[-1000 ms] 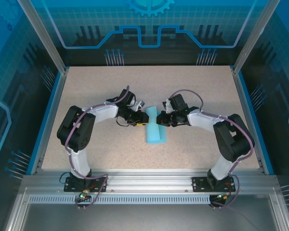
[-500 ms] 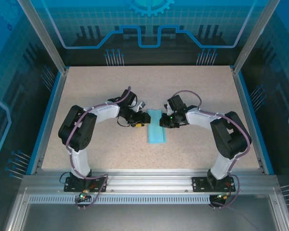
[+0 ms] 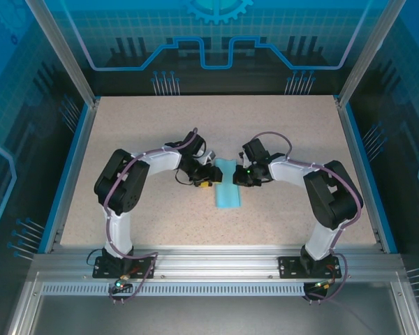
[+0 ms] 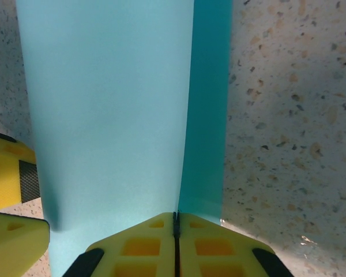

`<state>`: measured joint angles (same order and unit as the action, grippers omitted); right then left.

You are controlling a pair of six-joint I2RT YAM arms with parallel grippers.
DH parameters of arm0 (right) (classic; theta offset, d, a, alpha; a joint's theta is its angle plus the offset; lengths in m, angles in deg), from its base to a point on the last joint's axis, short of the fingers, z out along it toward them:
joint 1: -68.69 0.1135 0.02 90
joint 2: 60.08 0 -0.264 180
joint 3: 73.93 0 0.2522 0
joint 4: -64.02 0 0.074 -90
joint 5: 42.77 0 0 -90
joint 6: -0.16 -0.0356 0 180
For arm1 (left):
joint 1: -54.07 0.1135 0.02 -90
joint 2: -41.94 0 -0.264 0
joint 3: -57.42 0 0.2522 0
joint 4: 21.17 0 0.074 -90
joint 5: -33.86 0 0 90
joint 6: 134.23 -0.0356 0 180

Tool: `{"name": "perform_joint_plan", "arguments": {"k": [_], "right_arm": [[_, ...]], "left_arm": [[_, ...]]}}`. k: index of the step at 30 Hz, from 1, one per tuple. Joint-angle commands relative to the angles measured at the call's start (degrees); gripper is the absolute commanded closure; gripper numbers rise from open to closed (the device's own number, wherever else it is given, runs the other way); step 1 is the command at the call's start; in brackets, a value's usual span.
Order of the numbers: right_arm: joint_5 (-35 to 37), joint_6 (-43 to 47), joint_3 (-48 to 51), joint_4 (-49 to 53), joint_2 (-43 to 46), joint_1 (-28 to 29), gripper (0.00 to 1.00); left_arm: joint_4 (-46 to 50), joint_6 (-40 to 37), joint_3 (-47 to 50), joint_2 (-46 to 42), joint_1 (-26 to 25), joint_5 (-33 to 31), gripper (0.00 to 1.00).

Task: Fold a paper plane with a square sheet of paper (fold left side to right side)
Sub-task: First fold in half a square sheet of paper at the center of the table.

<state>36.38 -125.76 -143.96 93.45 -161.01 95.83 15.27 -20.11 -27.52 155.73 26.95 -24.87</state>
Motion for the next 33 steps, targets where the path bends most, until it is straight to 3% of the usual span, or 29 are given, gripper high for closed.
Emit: {"name": "perform_joint_plan", "arguments": {"k": [1, 8, 13, 16, 26, 33], "right_arm": [[0.68, 0.59, -0.86, 1.48, -1.06, 0.6, 0.9], [1.01, 0.85, -0.57, 1.24, -0.79, 0.6, 0.85], [2.7, 1.03, 0.5, 0.71, 1.59, 0.61, 0.74], [5.71, 0.88, 2.44, 0.09, 4.86, 0.55, 0.64], [15.68, -4.26, 12.52, -1.59, 20.34, -2.02, 0.16], [15.83, -5.56, 17.79, -1.89, 29.15, -5.33, 0.02]], "left_arm": [[2.87, 0.95, -2.42, 1.55, -0.9, -0.87, 0.48], [3.96, 1.07, -3.52, 3.19, -1.27, -1.5, 0.56], [4.8, 0.89, -4.31, 4.77, -1.6, -2.03, 0.61], [5.62, 0.62, -4.78, 5.36, -1.75, -2.6, 0.61], [6.94, 0.21, -5.73, 6.87, -2.21, -3.44, 0.61], [8.82, -0.56, -6.85, 8.01, -2.56, -4.25, 0.6]]}}
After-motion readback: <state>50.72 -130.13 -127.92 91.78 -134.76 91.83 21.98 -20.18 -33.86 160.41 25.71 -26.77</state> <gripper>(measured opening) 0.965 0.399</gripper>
